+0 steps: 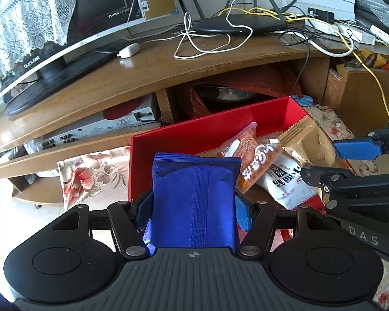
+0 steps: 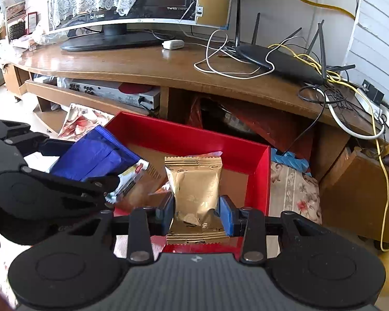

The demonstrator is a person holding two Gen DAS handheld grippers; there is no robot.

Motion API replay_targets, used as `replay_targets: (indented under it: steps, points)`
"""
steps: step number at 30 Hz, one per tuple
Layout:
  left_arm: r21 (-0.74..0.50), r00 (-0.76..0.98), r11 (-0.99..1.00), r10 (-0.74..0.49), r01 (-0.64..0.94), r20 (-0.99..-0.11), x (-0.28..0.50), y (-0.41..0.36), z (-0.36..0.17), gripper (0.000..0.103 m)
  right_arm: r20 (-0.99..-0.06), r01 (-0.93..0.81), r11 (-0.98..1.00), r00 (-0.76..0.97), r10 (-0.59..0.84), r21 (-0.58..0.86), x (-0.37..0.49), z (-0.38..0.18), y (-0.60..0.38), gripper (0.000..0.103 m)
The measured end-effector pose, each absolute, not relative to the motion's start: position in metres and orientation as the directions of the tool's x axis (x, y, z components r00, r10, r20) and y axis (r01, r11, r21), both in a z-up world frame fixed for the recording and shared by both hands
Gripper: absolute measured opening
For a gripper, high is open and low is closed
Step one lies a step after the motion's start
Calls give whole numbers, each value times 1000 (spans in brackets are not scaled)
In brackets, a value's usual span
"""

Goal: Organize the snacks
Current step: 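Carry the blue packet and gold packet with both grippers over the red box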

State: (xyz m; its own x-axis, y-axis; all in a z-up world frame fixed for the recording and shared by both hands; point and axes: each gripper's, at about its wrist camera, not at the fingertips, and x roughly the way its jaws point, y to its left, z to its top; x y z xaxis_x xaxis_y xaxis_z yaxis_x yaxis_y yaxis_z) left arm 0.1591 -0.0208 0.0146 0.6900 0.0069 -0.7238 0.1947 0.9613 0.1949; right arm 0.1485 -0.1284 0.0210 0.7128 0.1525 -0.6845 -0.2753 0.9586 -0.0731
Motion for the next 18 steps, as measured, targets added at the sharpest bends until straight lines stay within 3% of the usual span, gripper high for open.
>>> replay_targets:
  steps: [18]
  points:
    - [214, 645, 965, 67, 152, -761, 204, -22, -18, 69, -714, -284, 958, 677, 176, -33, 203, -11, -125, 37]
